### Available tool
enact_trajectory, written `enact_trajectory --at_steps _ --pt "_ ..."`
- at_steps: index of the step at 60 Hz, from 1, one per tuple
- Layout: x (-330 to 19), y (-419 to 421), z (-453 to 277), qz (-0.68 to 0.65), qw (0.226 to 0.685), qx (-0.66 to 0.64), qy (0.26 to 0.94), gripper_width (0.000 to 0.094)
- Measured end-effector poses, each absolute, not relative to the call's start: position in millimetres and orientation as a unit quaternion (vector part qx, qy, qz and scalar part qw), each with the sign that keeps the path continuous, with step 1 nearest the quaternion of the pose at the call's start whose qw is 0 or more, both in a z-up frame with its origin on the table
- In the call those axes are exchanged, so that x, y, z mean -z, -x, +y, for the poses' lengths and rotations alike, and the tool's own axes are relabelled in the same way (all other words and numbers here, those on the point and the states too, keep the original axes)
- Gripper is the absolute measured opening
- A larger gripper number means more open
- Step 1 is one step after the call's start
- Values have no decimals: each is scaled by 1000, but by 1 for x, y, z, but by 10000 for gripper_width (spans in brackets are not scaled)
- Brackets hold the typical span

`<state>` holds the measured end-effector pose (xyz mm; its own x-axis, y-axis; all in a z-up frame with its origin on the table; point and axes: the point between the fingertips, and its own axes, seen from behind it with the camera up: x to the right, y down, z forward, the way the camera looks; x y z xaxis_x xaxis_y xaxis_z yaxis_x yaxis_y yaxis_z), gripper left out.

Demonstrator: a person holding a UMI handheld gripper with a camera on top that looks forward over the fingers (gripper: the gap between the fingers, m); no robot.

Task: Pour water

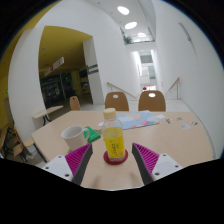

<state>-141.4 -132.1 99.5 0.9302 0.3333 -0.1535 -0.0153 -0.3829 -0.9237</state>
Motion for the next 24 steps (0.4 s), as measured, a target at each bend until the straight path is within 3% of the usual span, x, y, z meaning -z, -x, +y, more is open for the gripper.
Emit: enact_trajectory --at_steps 9,18,24 --pt "-102 114 -187 -90 537 -149 826 858" --pt "-77 87 -239 -89 517 -125 842 857" --pt "-72 67 -258 -92 529 -112 836 858"
